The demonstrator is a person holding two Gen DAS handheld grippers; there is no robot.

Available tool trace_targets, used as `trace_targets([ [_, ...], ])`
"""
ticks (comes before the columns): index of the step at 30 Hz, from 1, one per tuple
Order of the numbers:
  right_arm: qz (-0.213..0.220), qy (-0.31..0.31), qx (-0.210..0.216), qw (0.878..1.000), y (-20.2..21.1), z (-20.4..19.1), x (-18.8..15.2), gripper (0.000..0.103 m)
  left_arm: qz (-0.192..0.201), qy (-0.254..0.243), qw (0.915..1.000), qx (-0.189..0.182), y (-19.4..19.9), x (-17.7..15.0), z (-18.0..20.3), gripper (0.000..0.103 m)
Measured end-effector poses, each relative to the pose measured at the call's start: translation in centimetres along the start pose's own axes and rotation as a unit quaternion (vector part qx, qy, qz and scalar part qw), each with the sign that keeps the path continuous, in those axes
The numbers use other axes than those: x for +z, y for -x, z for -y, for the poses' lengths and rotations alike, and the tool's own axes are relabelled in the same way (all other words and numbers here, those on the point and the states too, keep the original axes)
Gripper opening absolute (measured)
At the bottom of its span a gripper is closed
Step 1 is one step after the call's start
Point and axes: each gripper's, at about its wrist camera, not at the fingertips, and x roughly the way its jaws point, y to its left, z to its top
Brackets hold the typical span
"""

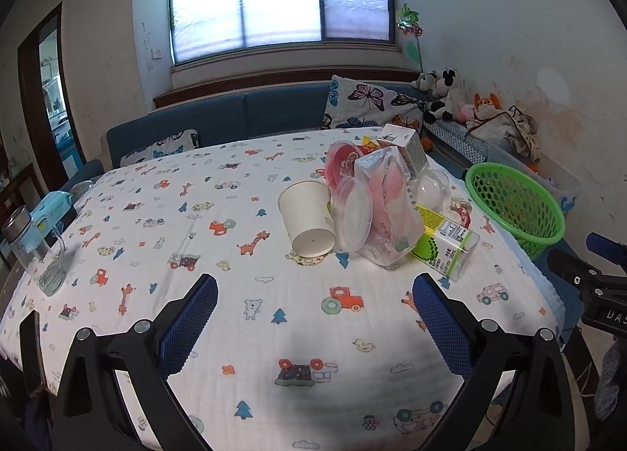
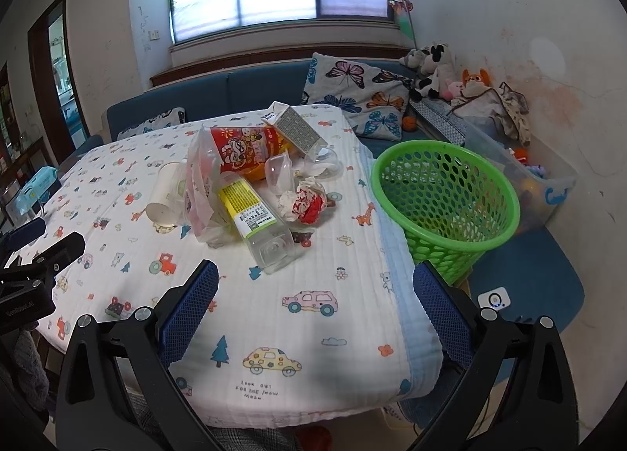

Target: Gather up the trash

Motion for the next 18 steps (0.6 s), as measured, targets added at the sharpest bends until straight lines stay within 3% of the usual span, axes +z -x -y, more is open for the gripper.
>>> trace_targets([
  [18,-0.004,0.0,0.002,1.0,-0.36,-0.21,-0.04,0.099,-0.004,0.001,1.0,0.0,-0.38,-0.31,0.29,0.097],
])
